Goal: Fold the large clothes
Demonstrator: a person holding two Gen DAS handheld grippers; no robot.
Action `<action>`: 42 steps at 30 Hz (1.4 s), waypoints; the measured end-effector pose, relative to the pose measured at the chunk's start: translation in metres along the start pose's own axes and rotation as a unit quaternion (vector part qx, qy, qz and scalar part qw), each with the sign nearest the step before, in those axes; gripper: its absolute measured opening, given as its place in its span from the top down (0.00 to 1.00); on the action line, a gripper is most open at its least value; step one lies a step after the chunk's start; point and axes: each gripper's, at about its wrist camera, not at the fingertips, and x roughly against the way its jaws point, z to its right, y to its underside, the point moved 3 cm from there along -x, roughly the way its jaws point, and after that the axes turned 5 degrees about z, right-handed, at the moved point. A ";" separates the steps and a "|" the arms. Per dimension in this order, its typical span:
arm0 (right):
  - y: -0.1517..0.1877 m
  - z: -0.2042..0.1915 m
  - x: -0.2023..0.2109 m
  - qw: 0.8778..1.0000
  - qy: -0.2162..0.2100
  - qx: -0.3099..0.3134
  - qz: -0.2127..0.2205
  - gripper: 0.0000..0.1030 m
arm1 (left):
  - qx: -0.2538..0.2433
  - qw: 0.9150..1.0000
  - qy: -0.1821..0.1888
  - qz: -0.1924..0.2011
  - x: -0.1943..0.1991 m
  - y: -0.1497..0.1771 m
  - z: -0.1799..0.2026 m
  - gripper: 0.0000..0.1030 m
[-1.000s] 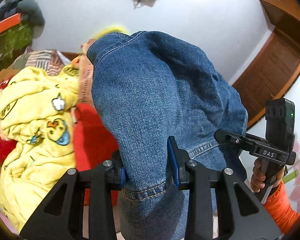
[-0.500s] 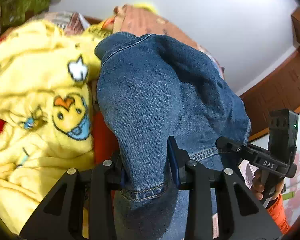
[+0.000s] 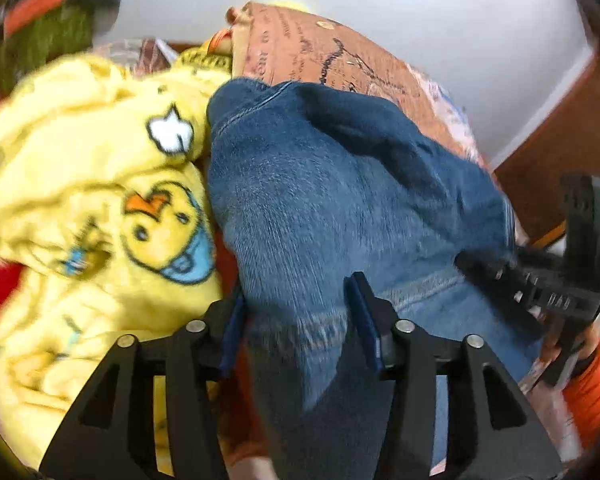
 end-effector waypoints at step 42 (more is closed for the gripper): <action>0.062 -0.021 0.061 0.986 0.126 0.103 0.032 0.18 | -0.007 0.998 -0.054 0.040 0.058 0.081 0.012 0.21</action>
